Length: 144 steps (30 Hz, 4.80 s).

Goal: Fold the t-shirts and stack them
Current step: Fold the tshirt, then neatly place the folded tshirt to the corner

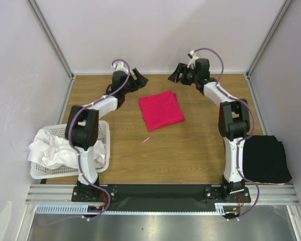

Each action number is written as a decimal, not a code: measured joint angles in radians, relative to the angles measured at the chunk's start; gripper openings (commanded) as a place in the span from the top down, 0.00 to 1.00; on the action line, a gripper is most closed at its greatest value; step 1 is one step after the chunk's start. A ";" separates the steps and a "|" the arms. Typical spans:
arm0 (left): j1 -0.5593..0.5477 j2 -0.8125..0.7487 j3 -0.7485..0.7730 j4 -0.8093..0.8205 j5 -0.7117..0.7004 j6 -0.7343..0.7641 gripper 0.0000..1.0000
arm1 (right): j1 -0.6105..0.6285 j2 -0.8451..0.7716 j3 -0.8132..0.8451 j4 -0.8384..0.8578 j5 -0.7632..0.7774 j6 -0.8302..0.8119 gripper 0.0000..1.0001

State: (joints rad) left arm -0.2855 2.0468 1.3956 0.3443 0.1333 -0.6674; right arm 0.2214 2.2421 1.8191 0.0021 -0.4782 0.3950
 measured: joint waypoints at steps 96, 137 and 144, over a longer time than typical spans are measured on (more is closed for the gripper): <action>0.058 -0.558 -0.222 -0.682 0.013 0.329 0.00 | 0.233 -0.808 -0.709 -0.794 0.760 0.023 1.00; 0.166 -0.383 -0.144 -0.717 0.100 0.293 0.00 | 0.047 -1.594 -1.014 -1.049 1.268 -0.809 1.00; 0.184 -0.341 -0.086 -0.717 0.140 0.286 0.00 | -0.084 -1.613 -1.033 -0.893 1.296 -0.968 1.00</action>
State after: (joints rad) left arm -0.1017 1.7061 1.3094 -0.3729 0.2733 -0.3817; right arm 0.1375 0.6289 0.7864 -0.8913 0.8181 -0.5732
